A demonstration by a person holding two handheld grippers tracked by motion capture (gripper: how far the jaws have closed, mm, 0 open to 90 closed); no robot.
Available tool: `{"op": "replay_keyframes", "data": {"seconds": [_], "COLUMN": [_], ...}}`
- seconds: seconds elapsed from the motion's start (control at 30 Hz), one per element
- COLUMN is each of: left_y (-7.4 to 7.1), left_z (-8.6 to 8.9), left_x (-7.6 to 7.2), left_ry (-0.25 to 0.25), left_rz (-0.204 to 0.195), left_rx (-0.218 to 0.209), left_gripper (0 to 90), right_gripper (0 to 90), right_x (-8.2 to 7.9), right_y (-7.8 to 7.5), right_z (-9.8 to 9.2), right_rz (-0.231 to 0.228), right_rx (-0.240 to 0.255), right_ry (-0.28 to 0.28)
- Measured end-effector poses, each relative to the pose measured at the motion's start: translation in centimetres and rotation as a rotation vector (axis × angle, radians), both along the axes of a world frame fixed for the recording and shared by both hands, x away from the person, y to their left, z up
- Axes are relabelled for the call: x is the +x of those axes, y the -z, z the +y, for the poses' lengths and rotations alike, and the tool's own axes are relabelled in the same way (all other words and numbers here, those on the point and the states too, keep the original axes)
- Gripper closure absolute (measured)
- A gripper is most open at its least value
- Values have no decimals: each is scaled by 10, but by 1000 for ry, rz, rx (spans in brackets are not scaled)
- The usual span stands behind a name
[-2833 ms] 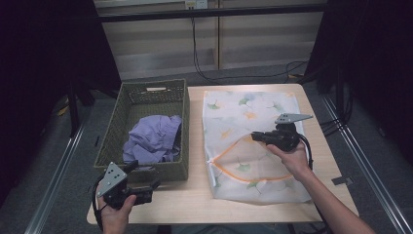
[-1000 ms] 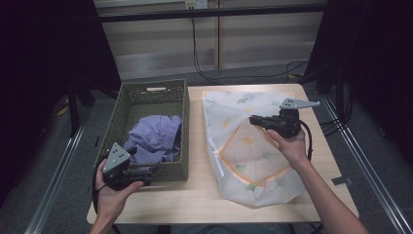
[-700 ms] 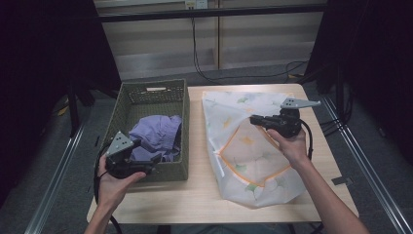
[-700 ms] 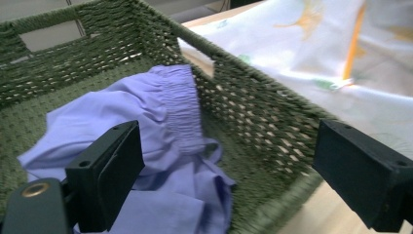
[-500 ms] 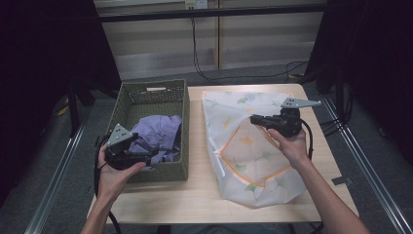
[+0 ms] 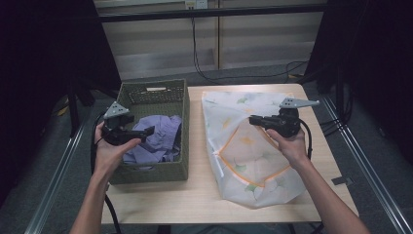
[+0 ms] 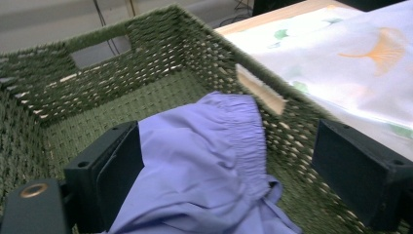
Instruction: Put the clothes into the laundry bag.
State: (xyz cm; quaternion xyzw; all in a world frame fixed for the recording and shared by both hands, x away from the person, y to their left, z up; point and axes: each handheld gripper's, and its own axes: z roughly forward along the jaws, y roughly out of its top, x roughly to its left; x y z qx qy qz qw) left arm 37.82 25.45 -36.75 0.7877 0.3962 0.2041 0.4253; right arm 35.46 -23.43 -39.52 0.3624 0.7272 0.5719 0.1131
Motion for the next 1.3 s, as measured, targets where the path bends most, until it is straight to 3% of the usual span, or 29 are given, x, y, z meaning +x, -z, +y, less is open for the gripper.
{"op": "replay_keyframes", "data": {"seconds": [0.03,0.13,0.27,0.37,0.43,0.53,0.57,0.6,0.67,0.73,0.77,0.87,0.93,1.0,1.07,1.13,1.2,1.3], "left_y": [2,10,23,31,37,46,48,49,52,57,59,61,63,66,68,73,77,82], "left_z": [2,8,16,16,15,10,10,9,8,3,1,-6,-10,-11,-13,-15,-17,-20], "left_x": [5,20,36,45,51,57,58,60,63,69,70,74,76,80,82,82,82,82], "left_ry": [-1,-13,-55,-57,-37,-46,-39,-31,-18,-20,-11,12,32,67,51,45,69,66], "left_rz": [3,8,62,98,151,180,179,198,240,300,302,316,348,425,428,432,449,456], "left_rx": [18,15,8,21,20,53,69,61,84,132,162,160,165,181,194,173,243,273], "left_gripper": [110,116,115,101,55,55,54,53,57,58,58,64,59,50,51,55,55,56], "right_gripper": [898,898,898,898,898,898,898,898,898,898,898,897,897,898,898,898,897,898], "right_x": [0,-1,0,0,1,1,1,2,2,3,3,4,4,4,5,5,5,5], "right_y": [0,0,1,1,1,2,2,3,3,4,4,6,5,5,6,6,6,6], "right_z": [0,1,4,6,6,6,6,6,6,7,7,8,9,9,10,10,10,9], "right_rz": [0,5,9,11,13,15,18,19,23,23,29,33,32,44,47,49,48,51], "right_rx": [0,7,1,2,-2,-11,-12,-12,-10,-13,-11,-18,-32,-37,-38,-39,-41,-42], "right_ry": [-3,-9,-20,-23,-23,-14,-14,-15,-16,-14,-17,-19,-15,-6,-11,-11,-15,-12]}}
